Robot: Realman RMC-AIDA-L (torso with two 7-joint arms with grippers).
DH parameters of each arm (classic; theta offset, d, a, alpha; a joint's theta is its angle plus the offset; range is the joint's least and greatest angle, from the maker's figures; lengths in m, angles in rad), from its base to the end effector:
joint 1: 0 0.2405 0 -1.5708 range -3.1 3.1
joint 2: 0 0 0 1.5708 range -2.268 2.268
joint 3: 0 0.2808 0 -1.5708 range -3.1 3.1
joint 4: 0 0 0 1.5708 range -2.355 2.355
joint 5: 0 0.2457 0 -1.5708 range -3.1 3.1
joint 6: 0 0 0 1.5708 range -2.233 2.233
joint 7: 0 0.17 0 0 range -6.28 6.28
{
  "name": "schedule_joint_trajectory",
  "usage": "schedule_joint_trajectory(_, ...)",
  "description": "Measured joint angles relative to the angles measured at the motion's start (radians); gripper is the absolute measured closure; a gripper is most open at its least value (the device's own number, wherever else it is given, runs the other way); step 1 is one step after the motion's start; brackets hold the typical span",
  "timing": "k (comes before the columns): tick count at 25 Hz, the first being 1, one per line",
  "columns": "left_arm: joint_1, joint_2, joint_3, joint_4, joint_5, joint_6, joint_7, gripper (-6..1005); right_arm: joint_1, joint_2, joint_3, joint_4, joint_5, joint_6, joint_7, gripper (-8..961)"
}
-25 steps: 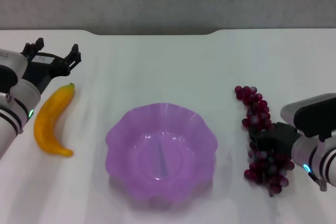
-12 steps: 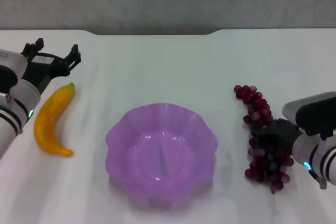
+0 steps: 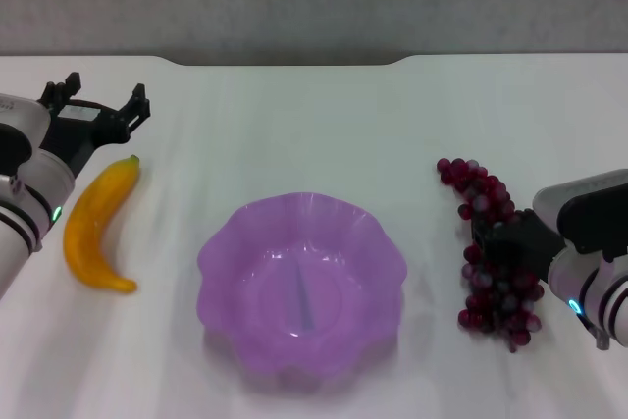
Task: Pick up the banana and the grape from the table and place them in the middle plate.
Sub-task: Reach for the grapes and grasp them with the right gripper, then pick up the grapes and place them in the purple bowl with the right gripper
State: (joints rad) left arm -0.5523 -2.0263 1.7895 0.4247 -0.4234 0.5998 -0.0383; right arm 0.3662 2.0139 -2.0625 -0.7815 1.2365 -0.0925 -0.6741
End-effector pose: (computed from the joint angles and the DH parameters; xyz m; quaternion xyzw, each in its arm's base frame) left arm -0.3243 0.4837 -0.0339 -0.7314 -0.2469 -0.2087 0.6004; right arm 0.3357 0.4156 -0.1190 -0.7964 0.3635 0.0740 0.4777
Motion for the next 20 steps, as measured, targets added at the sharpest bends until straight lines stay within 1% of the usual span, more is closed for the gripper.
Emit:
schedule_joint_trajectory(4, 0.0, 0.0, -0.001, -0.002, 0.0, 0.0, 0.0, 103, -0.002, 0.0, -0.01, -0.008, 0.004, -0.031, 0.005, 582)
schedule_joint_trajectory(10, 0.002, 0.0, -0.004, -0.001, 0.0, 0.0, 0.0, 103, -0.017, 0.0, -0.049, -0.025, 0.005, -0.131, 0.006, 583)
schedule_joint_trajectory(15, 0.003, 0.0, -0.004, -0.001, 0.0, 0.0, 0.0, 104, -0.021, -0.001, -0.051, -0.049, 0.0, -0.16, 0.005, 584)
schedule_joint_trajectory(20, 0.004, 0.0, -0.004, -0.001, 0.0, 0.0, 0.0, 104, -0.043, -0.004, -0.053, -0.11, -0.02, -0.175, -0.001, 586)
